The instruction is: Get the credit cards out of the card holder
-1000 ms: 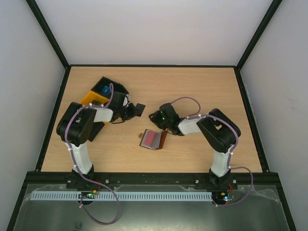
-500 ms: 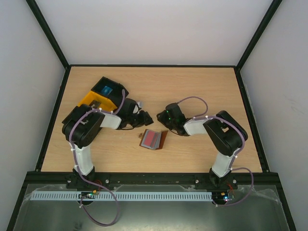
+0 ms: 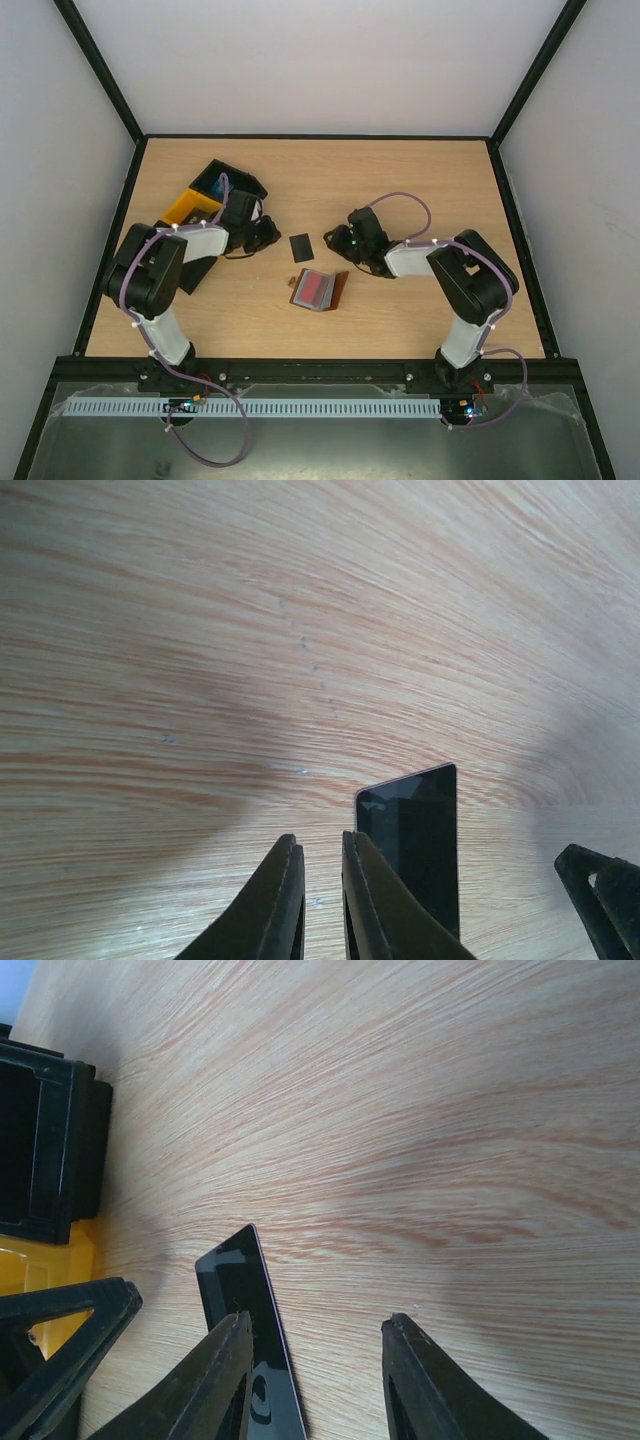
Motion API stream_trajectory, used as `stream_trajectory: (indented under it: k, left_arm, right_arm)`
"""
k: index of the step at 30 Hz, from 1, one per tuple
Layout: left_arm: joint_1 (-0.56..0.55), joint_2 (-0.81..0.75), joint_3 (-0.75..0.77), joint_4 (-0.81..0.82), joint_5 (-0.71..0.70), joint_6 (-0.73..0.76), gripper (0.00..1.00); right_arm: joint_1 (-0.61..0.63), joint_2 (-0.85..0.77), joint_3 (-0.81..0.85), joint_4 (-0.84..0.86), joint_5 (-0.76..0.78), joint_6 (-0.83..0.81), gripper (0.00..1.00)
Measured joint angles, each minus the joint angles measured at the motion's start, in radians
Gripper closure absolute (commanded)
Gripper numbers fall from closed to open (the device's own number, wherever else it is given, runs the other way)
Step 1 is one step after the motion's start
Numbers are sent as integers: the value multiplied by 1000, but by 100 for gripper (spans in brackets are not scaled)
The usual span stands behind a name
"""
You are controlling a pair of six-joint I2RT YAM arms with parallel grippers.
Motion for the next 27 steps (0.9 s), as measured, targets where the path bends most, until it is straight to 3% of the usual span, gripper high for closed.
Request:
stream_trajectory:
  k: [5,20,27]
  left_arm:
    - [5,11,0,-12,9,22,97]
    - [-33,74,-63,159,85,-17,97]
    - [-41,73,-128,283,95,-47,97]
  right_arm:
    - [11,33,8,0,-18,6,64]
    - [122,145,142,-25,-20,43,64]
    - [119,155,105,81,-40,130,64]
